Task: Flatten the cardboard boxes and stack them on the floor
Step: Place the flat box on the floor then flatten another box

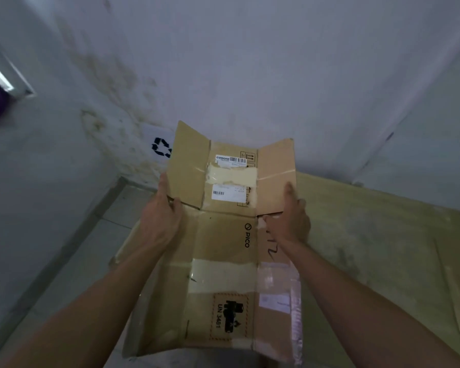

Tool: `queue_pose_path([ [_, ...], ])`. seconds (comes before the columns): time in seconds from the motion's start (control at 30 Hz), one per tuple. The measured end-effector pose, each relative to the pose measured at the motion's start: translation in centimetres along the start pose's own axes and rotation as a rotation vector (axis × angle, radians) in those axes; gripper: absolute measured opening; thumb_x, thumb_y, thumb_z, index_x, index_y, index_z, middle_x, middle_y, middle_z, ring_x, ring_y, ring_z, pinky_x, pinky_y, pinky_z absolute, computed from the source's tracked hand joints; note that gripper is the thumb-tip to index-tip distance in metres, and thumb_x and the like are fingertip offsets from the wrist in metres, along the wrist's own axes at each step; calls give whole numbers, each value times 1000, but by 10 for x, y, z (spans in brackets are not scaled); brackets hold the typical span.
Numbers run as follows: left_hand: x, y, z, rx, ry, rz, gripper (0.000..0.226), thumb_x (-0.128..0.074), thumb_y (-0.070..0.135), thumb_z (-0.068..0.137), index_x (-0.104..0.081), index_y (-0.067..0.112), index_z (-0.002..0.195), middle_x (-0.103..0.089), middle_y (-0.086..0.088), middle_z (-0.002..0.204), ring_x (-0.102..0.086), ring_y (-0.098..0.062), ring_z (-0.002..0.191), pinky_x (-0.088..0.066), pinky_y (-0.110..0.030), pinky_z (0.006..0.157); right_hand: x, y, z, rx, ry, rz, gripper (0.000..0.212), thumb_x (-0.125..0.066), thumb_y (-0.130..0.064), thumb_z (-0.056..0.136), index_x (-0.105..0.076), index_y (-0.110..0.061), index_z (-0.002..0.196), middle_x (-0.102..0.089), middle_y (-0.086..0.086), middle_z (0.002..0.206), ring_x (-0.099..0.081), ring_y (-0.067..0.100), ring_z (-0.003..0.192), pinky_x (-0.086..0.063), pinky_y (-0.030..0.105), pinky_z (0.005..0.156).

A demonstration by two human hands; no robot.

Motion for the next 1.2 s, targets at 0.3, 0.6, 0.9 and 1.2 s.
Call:
queue_pose_path([
  [0.3,116,-132,41,-28,52,-9,67,-49,21,97,-17,24,157,-64,-9,90,-60,-31,81,-48,-38,71,-78,-143,-85,14,62,38,95,-72,-33,85,-13,-29,159,-46,14,122,-60,38,97,-45,37,76],
  [0.6,153,-205,130,-60,53,15,55,-36,18,103,-23,22,156,-53,-7,84,-50,-26,75,-35,-34,70,-144,-230,-75,-43,77,55,82,-62,-24,90,-14,-31,156,-47,13,120,-59,36,94,-37,33,71],
  [0.9,131,-295,251,9,16,19,53,-34,21,104,-25,31,155,-53,-4,81,-48,-20,72,-36,-33,70,-264,-300,-8,-112,-7,70,82,-65,-26,91,-18,-32,157,-47,16,129,-59,39,104,-47,39,82],
  [1.2,65,-373,341,23,-65,1,51,-37,23,104,-28,31,154,-64,-13,103,-60,-33,88,-43,-37,76,-370,-326,42,-224,-47,91,83,-65,-24,92,-13,-37,156,-46,11,120,-61,36,94,-52,45,79],
])
Point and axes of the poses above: each hand's wrist, its own z-axis towards the middle knuckle, its own x-axis out of the back of the hand, y = z × x, the point moved 10 cm from there along z, towards the middle knuckle
